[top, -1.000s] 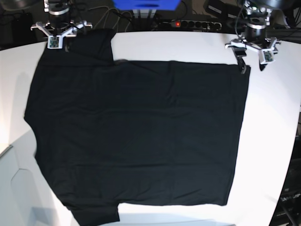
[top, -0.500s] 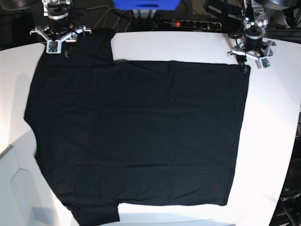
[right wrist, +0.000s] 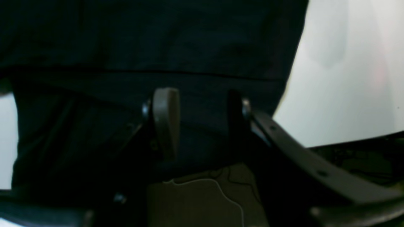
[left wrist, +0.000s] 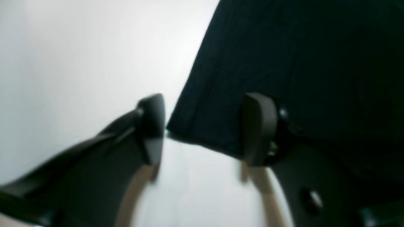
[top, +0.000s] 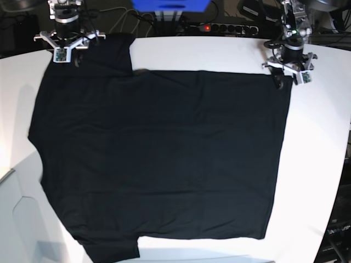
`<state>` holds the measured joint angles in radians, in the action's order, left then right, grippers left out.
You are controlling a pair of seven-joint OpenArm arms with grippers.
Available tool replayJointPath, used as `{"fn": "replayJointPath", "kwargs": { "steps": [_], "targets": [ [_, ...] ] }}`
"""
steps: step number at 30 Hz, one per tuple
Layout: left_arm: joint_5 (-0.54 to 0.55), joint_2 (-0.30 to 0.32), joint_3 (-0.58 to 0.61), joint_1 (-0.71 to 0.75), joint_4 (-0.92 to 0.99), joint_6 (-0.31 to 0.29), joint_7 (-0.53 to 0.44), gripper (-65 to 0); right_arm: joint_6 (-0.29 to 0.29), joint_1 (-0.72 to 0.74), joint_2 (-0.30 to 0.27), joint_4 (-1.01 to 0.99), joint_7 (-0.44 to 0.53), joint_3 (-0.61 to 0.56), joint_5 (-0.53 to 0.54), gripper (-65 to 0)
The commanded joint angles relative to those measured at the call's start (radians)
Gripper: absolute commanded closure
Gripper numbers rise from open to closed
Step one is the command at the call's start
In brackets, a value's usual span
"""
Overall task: Fold the T-shirt properly
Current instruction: 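Grasp the black T-shirt's shoulder corners with both grippers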
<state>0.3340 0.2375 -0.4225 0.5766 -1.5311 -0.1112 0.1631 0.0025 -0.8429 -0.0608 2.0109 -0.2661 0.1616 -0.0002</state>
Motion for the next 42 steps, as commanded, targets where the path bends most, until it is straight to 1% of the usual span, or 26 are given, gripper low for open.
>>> {"fn": "replayJointPath", "kwargs": {
  "steps": [1, 3, 7, 9, 10, 12, 16, 21, 23, 24, 27, 28, 31, 42],
  "targets": [
    [-0.006, 0.01, -0.003, 0.019, -0.009, 0.0, 0.003, -32.6, 0.006, -0.009, -0.004, 0.017, 0.023, 0.013, 0.001, -25.7],
    [-0.006, 0.01, -0.003, 0.019, -0.009, 0.0, 0.003, -27.3, 0.006, -0.009, -0.003, 0.017, 0.026, 0.04, 0.001, -25.6],
    [-0.006, 0.01, -0.003, 0.019, -0.009, 0.0, 0.003, -14.6, 0.006, -0.003, -0.003, 0.018, 0.031, 0.086, 0.001, -26.0],
    [-0.006, 0.01, -0.003, 0.019, -0.01, 0.0, 0.003, -8.8, 0.006, 0.004, -0.001, 0.017, 0.031, 0.129, 0.001, -26.0],
    [-0.006, 0.01, -0.005, 0.019, -0.01, 0.0, 0.003, -6.4, 0.006, 0.006, 0.002, 0.017, 0.031, 0.152, 0.001, -26.1],
    [-0.006, 0.01, -0.006, 0.019, -0.012, 0.0, 0.003, -3.7, 0.006, 0.014, -0.001, 0.015, 0.024, 0.183, 0.006, -27.3],
    [-0.006, 0.01, -0.003, 0.019, -0.013, 0.0, 0.003, -3.4, 0.006, 0.035, -0.001, 0.0, 0.02, 0.238, 0.006, -30.7],
    [-0.006, 0.01, -0.003, 0.021, -0.015, 0.0, 0.003, -3.2, 0.006, 0.049, -0.003, -0.037, 0.02, 0.24, 0.006, -33.7],
    [-0.006, -0.005, -0.008, 0.021, -0.015, 0.0, 0.003, -3.2, 0.011, 0.064, -0.003, -0.075, 0.02, 0.24, 0.006, -34.2],
    [-0.006, -0.011, -0.009, 0.019, -0.016, 0.0, 0.003, -3.2, 0.031, 0.067, -0.001, -0.095, 0.02, 0.238, 0.006, -34.2],
    [-0.006, -0.016, -0.008, 0.019, -0.019, 0.0, 0.003, -3.1, 0.141, 0.096, 0.013, -0.151, 0.02, 0.244, 0.006, -34.0],
    [-0.006, -0.016, -0.006, 0.019, -0.019, 0.0, 0.003, -3.1, 0.158, 0.101, 0.019, -0.161, 0.02, 0.246, 0.006, -34.0],
    [-0.006, -0.016, -0.006, 0.019, -0.019, 0.0, 0.003, -3.1, 0.161, 0.103, 0.031, -0.183, 0.02, 0.255, 0.006, -34.0],
    [-0.006, -0.016, -0.011, 0.027, -0.021, 0.0, 0.003, -3.1, 0.162, 0.149, 0.029, -0.298, 0.02, 0.25, 0.006, -33.8]
  ]
}}
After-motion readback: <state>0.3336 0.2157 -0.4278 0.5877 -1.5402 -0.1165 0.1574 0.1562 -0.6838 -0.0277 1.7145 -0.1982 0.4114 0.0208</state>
